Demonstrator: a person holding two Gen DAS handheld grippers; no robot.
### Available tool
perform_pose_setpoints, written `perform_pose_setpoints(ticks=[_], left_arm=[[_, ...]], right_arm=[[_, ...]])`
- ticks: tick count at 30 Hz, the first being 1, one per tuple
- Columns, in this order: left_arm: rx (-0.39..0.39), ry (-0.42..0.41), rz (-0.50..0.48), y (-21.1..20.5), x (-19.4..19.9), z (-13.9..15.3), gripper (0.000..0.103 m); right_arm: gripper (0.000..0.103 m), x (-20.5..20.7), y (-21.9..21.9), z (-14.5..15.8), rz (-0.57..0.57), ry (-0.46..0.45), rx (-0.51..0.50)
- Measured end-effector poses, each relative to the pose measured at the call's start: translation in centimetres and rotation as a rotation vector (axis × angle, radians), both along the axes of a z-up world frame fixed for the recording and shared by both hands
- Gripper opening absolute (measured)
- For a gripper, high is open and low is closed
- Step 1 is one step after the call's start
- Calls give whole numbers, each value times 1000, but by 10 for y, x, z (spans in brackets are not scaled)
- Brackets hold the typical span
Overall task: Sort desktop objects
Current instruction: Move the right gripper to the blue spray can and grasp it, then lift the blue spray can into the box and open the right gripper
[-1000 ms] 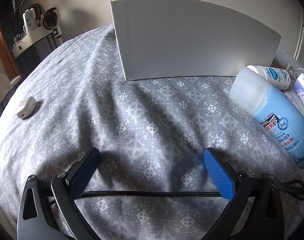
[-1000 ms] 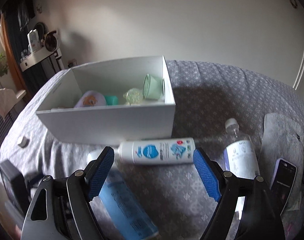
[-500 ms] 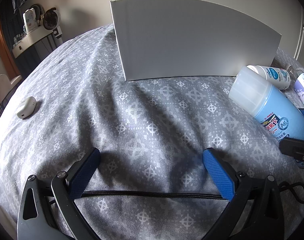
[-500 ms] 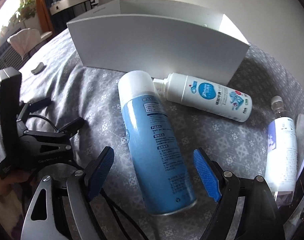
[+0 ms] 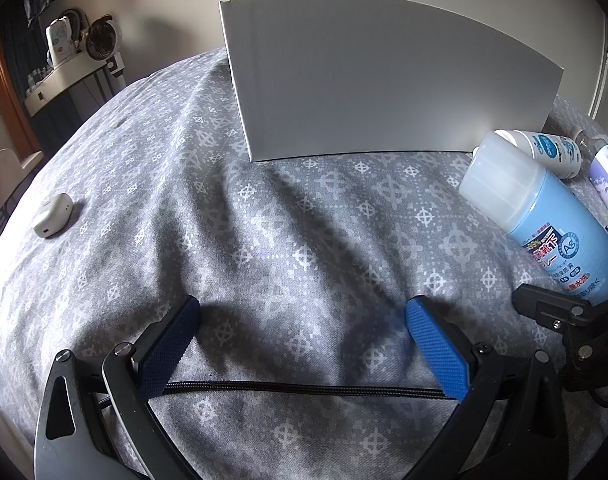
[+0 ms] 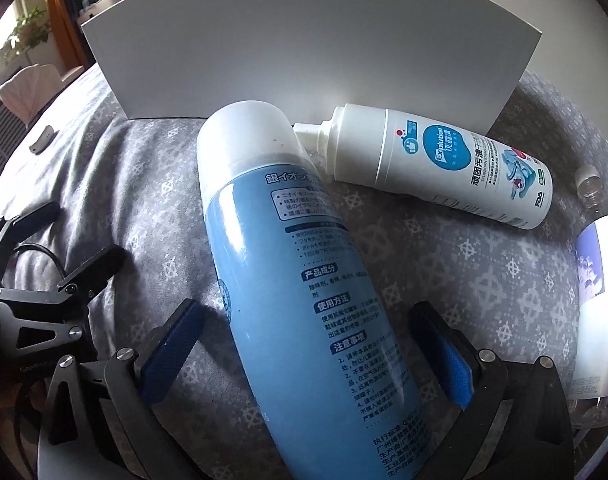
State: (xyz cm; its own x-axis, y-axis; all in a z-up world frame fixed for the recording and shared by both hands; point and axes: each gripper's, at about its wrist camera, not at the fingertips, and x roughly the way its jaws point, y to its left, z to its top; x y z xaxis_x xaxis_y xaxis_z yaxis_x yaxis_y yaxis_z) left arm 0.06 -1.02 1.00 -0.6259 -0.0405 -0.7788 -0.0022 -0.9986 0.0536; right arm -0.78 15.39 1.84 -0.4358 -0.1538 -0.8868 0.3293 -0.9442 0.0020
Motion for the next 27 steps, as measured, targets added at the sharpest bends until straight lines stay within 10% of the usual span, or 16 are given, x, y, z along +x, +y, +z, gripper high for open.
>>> perform_pose_setpoints(ticks=[10,16,27], left_arm=[[0,0,0,0,1,0,103],[-1,1,0,1,1,0,103],[-1,1,1,2,2,0,103]], right_arm=[[103,-4,4,3,-11,-11,8],[66,4,14,14,-4,25,1],[52,27,24,52,7,87,-148]])
